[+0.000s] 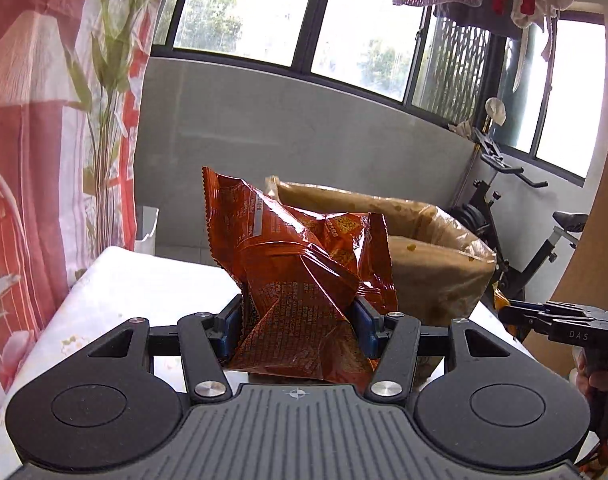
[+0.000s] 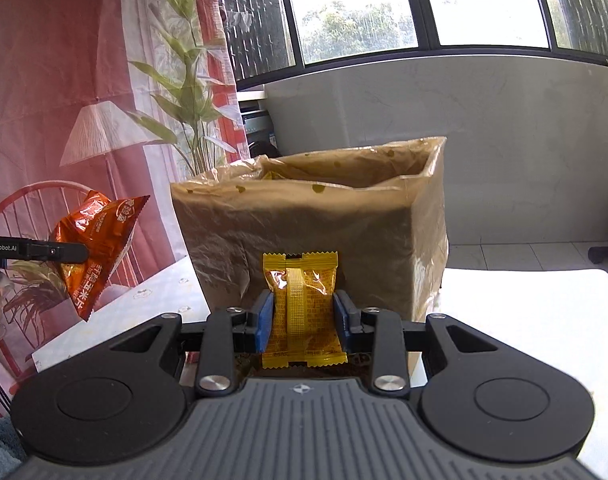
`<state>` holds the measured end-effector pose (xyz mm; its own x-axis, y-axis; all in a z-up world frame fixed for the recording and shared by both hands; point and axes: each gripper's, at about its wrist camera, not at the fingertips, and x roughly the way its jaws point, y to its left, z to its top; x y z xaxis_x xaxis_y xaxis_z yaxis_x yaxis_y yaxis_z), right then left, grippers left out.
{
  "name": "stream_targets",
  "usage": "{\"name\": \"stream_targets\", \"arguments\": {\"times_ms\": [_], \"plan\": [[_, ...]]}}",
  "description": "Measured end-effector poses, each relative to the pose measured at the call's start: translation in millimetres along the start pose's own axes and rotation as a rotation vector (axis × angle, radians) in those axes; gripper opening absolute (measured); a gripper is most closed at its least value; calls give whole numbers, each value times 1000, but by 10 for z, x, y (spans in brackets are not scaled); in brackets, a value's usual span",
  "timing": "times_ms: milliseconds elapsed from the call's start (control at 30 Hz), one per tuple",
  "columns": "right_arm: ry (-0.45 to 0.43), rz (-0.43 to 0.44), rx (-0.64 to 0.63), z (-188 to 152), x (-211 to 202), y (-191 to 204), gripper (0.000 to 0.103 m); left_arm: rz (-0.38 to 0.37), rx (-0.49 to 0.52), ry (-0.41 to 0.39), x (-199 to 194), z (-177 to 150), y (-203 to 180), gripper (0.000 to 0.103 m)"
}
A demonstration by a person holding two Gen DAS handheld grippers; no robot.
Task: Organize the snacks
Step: 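Lift the yellow snack and orange chip bag and carry them over the box, then open both tools to drop the yellow snack and chip bag into the box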
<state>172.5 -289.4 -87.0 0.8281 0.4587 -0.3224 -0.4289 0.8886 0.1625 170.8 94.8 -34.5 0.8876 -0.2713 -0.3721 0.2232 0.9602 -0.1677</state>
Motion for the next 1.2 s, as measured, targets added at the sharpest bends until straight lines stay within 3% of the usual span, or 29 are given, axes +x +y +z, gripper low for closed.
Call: {"name": "stream_targets", "arguments": {"times_ms": [167, 333, 433, 533, 667, 767, 867, 933, 1067, 1200], "plan": [[-58, 18, -65, 567, 75, 36, 34, -36, 120, -93, 212, 615, -328, 59], [-58, -49, -149, 1008, 403, 35, 34, -71, 190, -70, 765, 1031, -718, 59], [-26, -95, -159, 1120, 688, -17, 34, -79, 222, -13, 1221, 1109, -925, 59], [-2, -132, -153, 1145, 887, -78, 34, -35, 297, 53, 1694, 1096, -1115, 59], [45, -173, -146, 1112, 1108, -143, 34, 32, 324, 109, 2194, 1048, -1232, 59], [68, -179, -124, 1033, 1183, -231, 34, 57, 363, 126, 2412, 1004, -1333, 62], [79, -186, -105, 995, 1273, -269, 35, 12, 341, 122, 2485, 1011, -1370, 71], [94, -195, -102, 976, 1321, -275, 38, -22, 316, 101, 2453, 1041, -1323, 89], [94, -196, -80, 924, 1307, -294, 61, -58, 314, 76, 2345, 1021, -1307, 90], [62, -184, -72, 913, 1173, -257, 61, -63, 259, 52, 2152, 1003, -1207, 90]]}}
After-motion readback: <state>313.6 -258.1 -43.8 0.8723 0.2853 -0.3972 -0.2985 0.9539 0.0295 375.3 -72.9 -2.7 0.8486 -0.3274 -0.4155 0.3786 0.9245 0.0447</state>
